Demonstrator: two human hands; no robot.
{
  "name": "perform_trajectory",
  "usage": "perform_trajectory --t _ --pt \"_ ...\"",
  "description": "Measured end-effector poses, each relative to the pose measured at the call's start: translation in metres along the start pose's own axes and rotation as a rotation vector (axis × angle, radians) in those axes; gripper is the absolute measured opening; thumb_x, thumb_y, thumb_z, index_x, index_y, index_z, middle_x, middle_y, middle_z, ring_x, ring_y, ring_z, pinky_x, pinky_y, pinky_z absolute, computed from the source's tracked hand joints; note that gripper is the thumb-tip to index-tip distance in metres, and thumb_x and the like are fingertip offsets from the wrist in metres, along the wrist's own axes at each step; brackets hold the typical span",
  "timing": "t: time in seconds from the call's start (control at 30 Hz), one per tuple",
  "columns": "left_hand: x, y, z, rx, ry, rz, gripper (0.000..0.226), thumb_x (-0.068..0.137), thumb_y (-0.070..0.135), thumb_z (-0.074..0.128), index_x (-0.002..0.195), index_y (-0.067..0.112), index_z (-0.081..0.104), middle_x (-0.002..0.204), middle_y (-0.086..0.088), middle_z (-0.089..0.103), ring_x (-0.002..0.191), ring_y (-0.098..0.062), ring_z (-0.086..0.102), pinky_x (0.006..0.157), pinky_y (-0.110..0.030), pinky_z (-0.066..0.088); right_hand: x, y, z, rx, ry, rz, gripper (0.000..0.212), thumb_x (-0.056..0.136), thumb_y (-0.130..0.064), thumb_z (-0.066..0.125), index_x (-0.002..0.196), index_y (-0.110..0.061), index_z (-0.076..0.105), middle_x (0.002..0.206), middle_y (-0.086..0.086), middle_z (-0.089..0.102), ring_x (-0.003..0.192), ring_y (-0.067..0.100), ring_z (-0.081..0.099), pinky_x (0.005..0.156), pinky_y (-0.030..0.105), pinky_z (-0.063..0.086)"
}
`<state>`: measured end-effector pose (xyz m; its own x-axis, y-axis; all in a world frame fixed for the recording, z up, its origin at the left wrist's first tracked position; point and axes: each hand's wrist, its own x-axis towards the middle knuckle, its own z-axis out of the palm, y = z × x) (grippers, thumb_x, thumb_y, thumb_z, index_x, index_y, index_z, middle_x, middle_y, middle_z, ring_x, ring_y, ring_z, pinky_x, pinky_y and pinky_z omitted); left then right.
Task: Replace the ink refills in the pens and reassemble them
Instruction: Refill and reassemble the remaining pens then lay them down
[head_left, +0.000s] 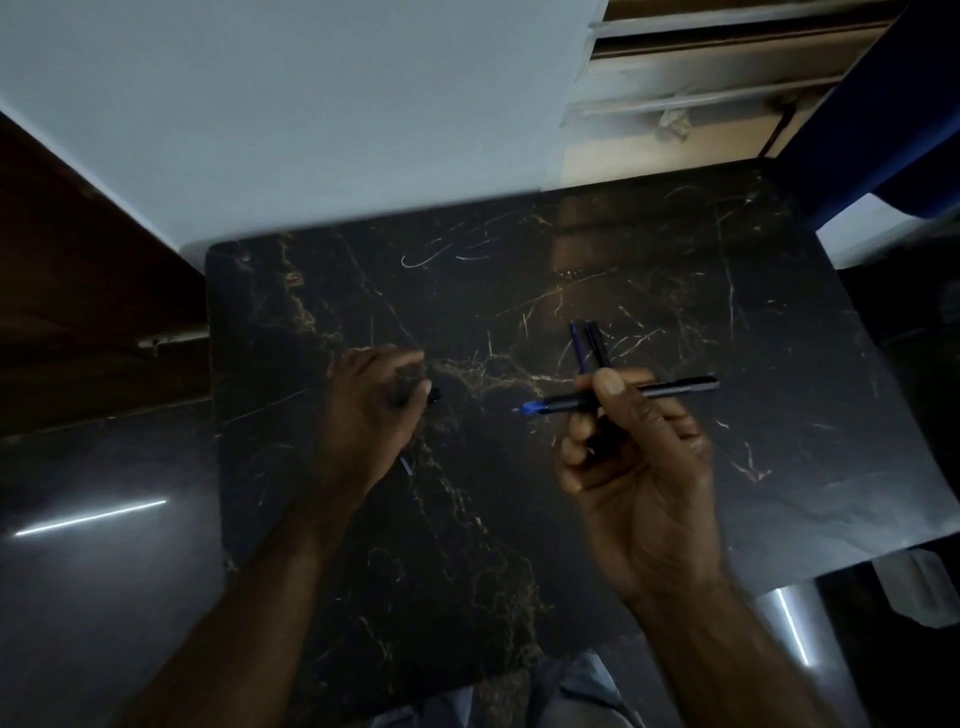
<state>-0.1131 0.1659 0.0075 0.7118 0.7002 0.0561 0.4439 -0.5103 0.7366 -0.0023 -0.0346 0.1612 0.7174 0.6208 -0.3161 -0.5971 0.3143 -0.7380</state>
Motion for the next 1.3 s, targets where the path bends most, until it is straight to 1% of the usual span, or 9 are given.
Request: perform_trajectory --t 0.07,0.17,0.4,0.57,0.8,0.93,1.03,1.13,1.3 --pt "-0.001 0.045 -0.019 -0.47 -0.025 -0.03 0.031 0.102 0.018 0.076 0.132 0.014 0.073 0.118 0.001 0.078 0.112 -0.014 0.075 0.092 -0.031 0.063 0.002 -0.002 0.001 -0.007 0.023 -0.039 0.011 0.087 -0.017 0.071 0.09 -0.007 0.07 0.069 0.007 0.065 0.057 0.016 0.063 0.045 0.026 0.048" --pt "-0.008 0.112 -0.048 -0.729 -0.154 0.153 0.032 0.102 0.023 0.071 0.133 0.014 0.071 0.108 -0.006 0.077 0.1 -0.023 0.078 0.087 -0.028 0.062 0.007 -0.006 0.008 -0.014 0.054 -0.104 0.011 0.089 -0.016 0.072 0.09 -0.006 0.067 0.071 0.007 0.066 0.058 0.016 0.064 0.047 0.026 0.05" --pt "0.002 0.161 -0.062 -0.47 -0.039 0.384 0.015 0.097 0.016 0.077 0.109 0.007 0.077 0.1 0.005 0.077 0.087 -0.008 0.077 0.068 -0.029 0.065 0.009 -0.018 0.019 -0.074 0.038 -0.121 0.011 0.09 -0.02 0.073 0.085 -0.013 0.067 0.064 0.003 0.06 0.051 0.012 0.058 0.041 0.024 0.045" --pt "0.01 0.161 -0.064 -0.147 -0.048 0.631 0.021 0.105 0.017 0.065 0.096 -0.001 0.072 0.088 0.006 0.056 0.075 -0.005 0.051 0.07 -0.014 0.043 0.01 -0.028 0.014 -0.109 -0.027 -0.083 0.014 0.09 -0.022 0.073 0.08 -0.016 0.066 0.062 0.001 0.057 0.049 0.012 0.054 0.041 0.024 0.042" --pt "0.0 0.178 -0.063 -0.314 -0.026 0.449 0.037 0.113 0.022 0.044 0.076 0.022 0.052 0.063 0.016 0.042 0.053 -0.002 0.044 0.06 -0.007 0.034 0.01 -0.03 0.013 -0.178 -0.171 -0.183 0.009 0.095 -0.011 0.068 0.086 -0.011 0.067 0.065 0.006 0.061 0.053 0.018 0.058 0.045 0.027 0.046" --pt "0.003 0.173 -0.065 -0.522 -0.201 0.236 0.055 0.112 0.032 0.049 0.058 0.022 0.047 0.049 0.01 0.039 0.043 -0.004 0.039 0.052 -0.017 0.033 0.009 -0.028 0.015 -0.185 -0.137 -0.216 0.007 0.094 -0.01 0.067 0.088 -0.008 0.066 0.066 0.008 0.06 0.054 0.019 0.058 0.045 0.028 0.046" --pt "0.002 0.171 -0.064 -0.644 -0.229 0.18 0.038 0.108 0.036 0.055 0.079 0.014 0.063 0.064 0.002 0.059 0.053 -0.009 0.054 0.052 -0.022 0.044 0.01 -0.024 0.014 -0.135 -0.042 -0.192 0.012 0.09 -0.018 0.072 0.087 -0.009 0.066 0.066 0.006 0.059 0.053 0.017 0.057 0.043 0.027 0.045" --pt "-0.004 0.166 -0.059 -0.73 -0.206 0.211 0.008 0.105 0.022 0.069 0.105 0.014 0.067 0.083 0.0 0.068 0.059 -0.013 0.064 0.047 -0.029 0.052 0.012 -0.022 0.009 -0.15 -0.01 -0.17 0.012 0.091 -0.019 0.072 0.087 -0.009 0.066 0.066 0.005 0.059 0.053 0.017 0.057 0.043 0.027 0.045" --pt "-0.003 0.156 -0.056 -0.569 -0.02 0.292 0.012 0.1 0.023 0.078 0.097 0.013 0.072 0.078 0.003 0.074 0.054 -0.016 0.069 0.042 -0.026 0.051 0.015 -0.018 0.007 -0.116 -0.054 -0.134 0.01 0.091 -0.018 0.072 0.086 -0.011 0.066 0.065 0.005 0.061 0.053 0.017 0.058 0.043 0.025 0.045"
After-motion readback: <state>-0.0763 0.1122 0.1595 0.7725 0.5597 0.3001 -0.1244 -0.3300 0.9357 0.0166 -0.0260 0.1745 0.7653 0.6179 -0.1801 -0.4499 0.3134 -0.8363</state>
